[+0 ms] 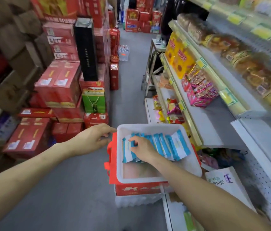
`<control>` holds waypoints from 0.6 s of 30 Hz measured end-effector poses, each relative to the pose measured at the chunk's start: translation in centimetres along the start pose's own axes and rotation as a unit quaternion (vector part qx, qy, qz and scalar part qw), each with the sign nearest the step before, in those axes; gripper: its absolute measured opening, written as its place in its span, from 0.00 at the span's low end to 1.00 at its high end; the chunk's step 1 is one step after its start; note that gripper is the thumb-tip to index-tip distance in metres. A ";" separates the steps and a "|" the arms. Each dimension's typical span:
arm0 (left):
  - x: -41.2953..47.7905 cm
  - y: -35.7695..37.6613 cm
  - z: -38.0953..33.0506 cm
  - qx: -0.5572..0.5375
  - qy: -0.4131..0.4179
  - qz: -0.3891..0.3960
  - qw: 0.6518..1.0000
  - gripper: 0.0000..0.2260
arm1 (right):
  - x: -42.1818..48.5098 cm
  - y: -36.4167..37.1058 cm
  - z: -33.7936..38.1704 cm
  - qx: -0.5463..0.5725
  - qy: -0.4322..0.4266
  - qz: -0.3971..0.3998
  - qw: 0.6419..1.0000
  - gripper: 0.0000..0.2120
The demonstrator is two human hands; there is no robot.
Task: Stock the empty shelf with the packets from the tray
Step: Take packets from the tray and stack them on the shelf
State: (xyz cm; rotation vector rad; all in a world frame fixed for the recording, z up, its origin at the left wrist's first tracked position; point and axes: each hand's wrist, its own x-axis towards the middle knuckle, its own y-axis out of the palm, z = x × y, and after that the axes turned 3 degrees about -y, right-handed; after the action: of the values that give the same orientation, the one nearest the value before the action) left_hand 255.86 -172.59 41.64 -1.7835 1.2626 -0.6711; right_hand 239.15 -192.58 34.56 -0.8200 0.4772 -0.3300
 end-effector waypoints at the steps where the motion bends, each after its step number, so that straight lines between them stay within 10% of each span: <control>1: -0.1 -0.1 0.0 -0.001 0.000 0.002 1.000 0.21 | 0.2 0.0 0.4 0.009 0.005 0.001 1.000 0.19; 18: 6.3 1.9 -4.1 0.069 0.022 0.065 0.995 0.19 | -5.7 -7.1 -2.4 0.016 0.038 -0.067 0.997 0.21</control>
State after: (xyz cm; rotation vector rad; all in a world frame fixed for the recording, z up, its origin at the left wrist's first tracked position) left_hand 253.85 -180.06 41.89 -1.5682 1.3166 -0.7106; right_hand 232.42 -195.96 40.13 -0.8125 0.4877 -0.4924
